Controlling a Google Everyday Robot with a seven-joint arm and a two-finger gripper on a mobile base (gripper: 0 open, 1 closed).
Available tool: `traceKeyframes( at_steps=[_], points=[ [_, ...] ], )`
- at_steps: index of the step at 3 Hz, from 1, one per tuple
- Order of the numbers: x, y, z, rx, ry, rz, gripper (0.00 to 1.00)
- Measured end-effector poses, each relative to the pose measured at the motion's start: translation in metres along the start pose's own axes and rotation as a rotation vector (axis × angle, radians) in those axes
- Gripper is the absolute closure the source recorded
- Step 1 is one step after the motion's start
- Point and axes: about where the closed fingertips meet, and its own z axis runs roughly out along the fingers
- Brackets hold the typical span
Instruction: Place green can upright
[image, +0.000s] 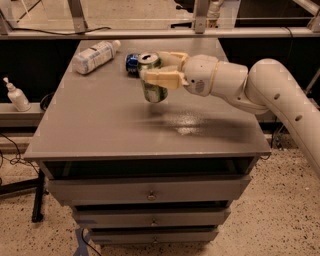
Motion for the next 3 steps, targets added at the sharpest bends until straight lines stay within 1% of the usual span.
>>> traceKeyframes(
  at_steps=[1, 2, 3],
  points=[
    [0.009, 0.005, -0.003, 0.006, 0.001, 0.008, 1.00],
    [0.021, 0.007, -0.009, 0.027, 0.000, 0.031, 0.82],
    [0.031, 0.010, -0.017, 0.051, -0.002, 0.047, 0.58]
  ],
)
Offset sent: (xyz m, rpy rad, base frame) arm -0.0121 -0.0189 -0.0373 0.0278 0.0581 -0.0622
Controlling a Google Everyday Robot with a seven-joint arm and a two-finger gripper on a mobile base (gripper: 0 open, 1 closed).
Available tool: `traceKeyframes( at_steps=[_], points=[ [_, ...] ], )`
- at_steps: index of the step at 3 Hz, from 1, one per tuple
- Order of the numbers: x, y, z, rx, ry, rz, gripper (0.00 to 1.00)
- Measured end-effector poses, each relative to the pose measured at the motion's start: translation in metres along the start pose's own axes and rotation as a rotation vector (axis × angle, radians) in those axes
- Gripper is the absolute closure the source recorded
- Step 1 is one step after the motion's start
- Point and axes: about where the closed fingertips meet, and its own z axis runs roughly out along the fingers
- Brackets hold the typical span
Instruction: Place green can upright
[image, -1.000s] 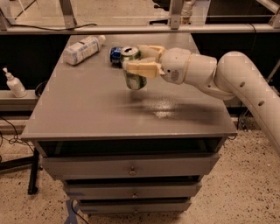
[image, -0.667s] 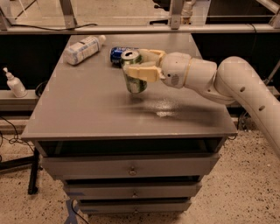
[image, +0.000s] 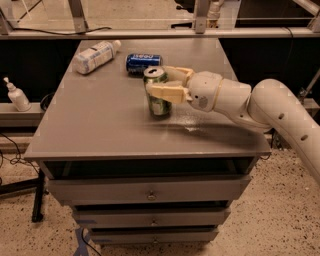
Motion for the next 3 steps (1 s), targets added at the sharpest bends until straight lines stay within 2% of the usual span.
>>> traceKeyframes(
  at_steps=[2, 3],
  points=[
    [0.0082, 0.0008, -0.0097, 0.027, 0.005, 0.009, 0.13],
    [0.0071, -0.0002, -0.0143, 0.035, 0.010, 0.006, 0.00]
  ],
)
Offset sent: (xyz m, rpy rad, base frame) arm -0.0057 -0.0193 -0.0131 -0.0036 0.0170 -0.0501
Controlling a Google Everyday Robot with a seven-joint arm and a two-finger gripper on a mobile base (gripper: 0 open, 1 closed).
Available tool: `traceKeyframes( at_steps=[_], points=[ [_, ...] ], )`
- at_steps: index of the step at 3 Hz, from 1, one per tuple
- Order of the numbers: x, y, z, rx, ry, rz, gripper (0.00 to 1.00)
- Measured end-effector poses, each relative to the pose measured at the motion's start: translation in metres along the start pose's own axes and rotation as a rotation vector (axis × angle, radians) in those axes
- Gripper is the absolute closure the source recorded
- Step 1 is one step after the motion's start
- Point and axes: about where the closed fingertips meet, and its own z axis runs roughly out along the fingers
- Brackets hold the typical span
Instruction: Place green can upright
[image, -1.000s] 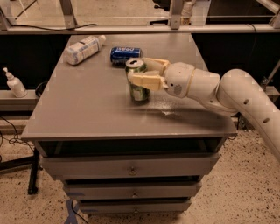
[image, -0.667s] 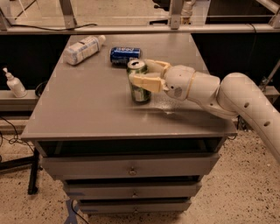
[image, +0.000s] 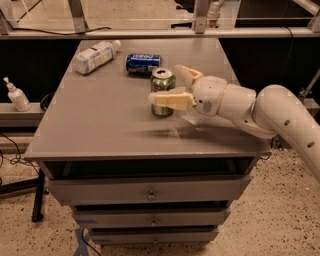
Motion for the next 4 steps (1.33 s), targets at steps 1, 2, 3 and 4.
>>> traceKeyframes(
  at_steps=[1, 2, 3, 4],
  points=[
    [-0.004, -0.002, -0.007, 0.007, 0.010, -0.008, 0.00],
    [-0.022, -0.009, -0.021, 0.009, 0.033, -0.030, 0.00],
    [-0.066, -0.024, -0.043, 0.006, 0.070, -0.088, 0.00],
    [-0.113, -0.037, -0.062, -0.012, 0.130, -0.145, 0.00]
  ],
)
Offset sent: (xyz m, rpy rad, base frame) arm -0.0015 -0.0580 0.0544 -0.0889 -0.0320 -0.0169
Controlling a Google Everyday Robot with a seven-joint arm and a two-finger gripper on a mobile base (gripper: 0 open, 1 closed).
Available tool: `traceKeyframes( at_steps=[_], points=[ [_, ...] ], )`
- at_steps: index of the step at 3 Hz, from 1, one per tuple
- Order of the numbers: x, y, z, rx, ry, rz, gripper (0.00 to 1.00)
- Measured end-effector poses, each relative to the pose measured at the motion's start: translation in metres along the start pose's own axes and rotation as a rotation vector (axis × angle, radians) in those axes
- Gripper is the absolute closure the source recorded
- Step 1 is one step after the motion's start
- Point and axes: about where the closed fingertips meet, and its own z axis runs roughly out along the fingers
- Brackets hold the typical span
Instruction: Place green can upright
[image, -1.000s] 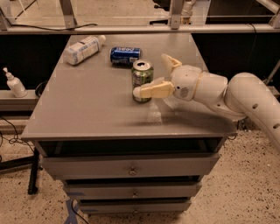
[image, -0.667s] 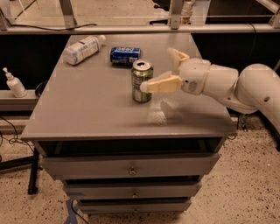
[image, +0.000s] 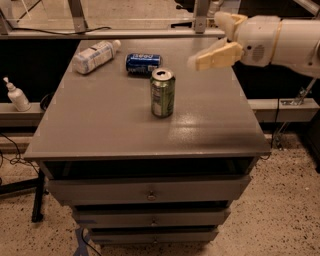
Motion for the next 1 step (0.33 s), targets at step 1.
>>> traceKeyframes(
  at_steps=[1],
  points=[
    [-0.0233, -0.0145, -0.0236, 0.015, -0.018, -0.030, 0.00]
  ],
)
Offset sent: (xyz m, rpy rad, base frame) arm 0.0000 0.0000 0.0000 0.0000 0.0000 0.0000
